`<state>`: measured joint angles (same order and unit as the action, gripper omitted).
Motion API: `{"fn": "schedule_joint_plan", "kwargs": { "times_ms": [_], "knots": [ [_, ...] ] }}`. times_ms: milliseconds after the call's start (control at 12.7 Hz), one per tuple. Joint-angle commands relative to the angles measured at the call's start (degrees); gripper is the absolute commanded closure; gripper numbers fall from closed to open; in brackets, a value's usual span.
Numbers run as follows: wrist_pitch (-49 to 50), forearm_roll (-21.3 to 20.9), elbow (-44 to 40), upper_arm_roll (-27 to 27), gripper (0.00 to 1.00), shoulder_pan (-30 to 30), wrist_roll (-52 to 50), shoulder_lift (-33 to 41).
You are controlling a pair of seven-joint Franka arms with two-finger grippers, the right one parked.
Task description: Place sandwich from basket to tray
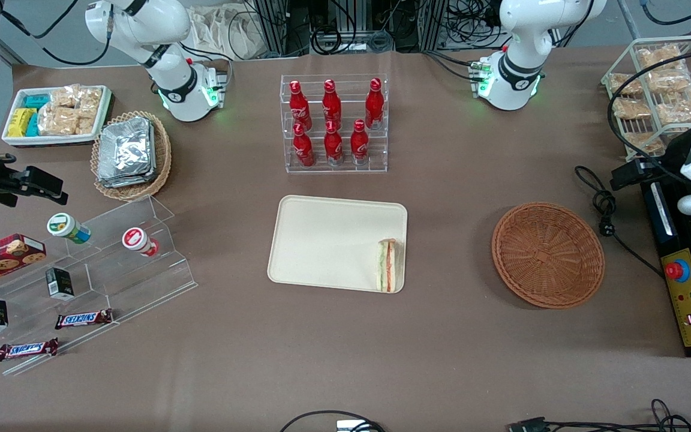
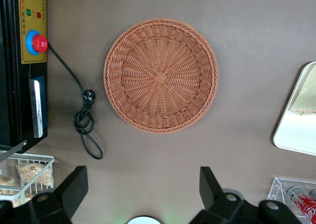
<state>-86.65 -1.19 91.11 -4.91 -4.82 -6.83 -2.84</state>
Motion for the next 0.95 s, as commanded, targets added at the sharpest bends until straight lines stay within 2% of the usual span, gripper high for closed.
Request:
{"fn": "schedule_joint_plan", "kwargs": {
  "times_ms": [0,868],
  "knots": [
    [0.08,0.57,0.47,2.18,0.0,0.61,-0.12,0.91],
    [-0.1,0.66,0.3,2.27,0.0,0.95,-0.64,0.11]
  ]
}}
